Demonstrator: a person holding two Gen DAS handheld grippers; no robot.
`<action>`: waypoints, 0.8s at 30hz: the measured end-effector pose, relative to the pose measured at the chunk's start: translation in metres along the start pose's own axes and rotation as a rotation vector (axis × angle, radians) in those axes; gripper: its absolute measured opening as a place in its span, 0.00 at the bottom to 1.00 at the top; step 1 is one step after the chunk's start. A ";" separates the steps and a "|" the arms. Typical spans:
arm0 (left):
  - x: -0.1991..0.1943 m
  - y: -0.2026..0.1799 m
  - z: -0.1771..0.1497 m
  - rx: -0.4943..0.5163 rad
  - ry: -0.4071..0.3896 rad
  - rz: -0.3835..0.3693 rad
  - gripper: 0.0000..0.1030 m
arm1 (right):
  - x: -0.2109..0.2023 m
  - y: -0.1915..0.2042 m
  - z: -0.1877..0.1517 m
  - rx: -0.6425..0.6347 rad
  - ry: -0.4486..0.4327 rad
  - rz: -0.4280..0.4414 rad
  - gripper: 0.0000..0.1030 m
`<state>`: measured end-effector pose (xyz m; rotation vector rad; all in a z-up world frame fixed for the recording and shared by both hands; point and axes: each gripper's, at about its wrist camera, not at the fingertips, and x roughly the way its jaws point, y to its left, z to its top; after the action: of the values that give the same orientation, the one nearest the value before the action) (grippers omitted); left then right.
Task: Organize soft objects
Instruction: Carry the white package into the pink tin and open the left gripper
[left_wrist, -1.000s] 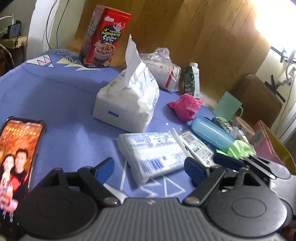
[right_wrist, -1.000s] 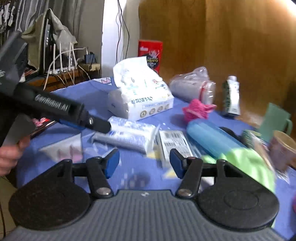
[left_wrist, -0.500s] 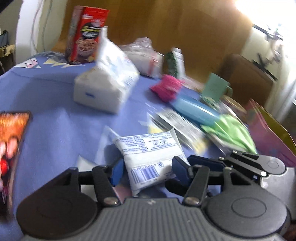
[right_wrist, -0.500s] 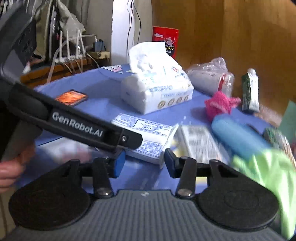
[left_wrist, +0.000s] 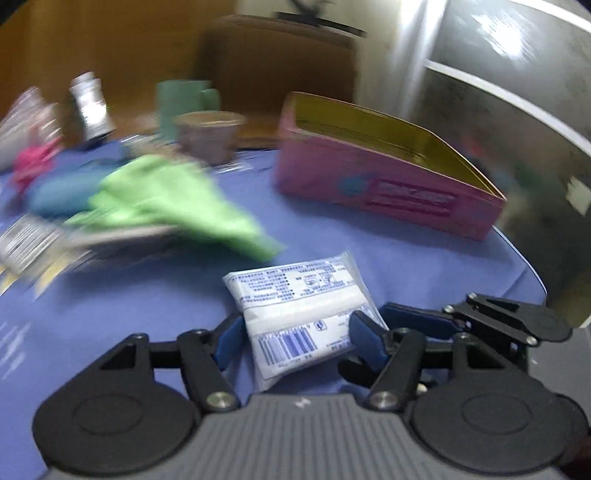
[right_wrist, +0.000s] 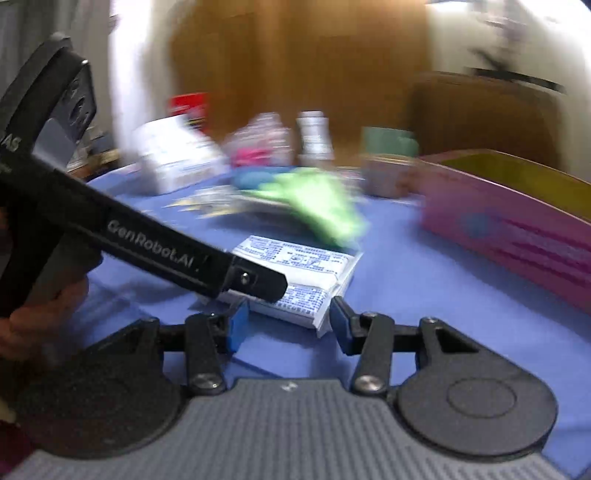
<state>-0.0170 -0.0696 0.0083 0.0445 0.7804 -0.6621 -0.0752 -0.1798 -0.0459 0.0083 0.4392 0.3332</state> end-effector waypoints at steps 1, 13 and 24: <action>0.009 -0.007 0.005 0.011 0.010 -0.018 0.64 | -0.004 -0.007 -0.003 0.024 -0.011 -0.015 0.51; 0.031 -0.039 0.039 0.059 -0.005 -0.046 0.61 | 0.000 -0.045 -0.018 0.075 -0.110 -0.124 0.49; 0.060 -0.074 0.139 0.110 -0.197 -0.088 0.62 | 0.001 -0.113 0.057 0.074 -0.327 -0.277 0.50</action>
<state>0.0604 -0.1987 0.0831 0.0450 0.5582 -0.7799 -0.0149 -0.2831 -0.0041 0.0729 0.1246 0.0391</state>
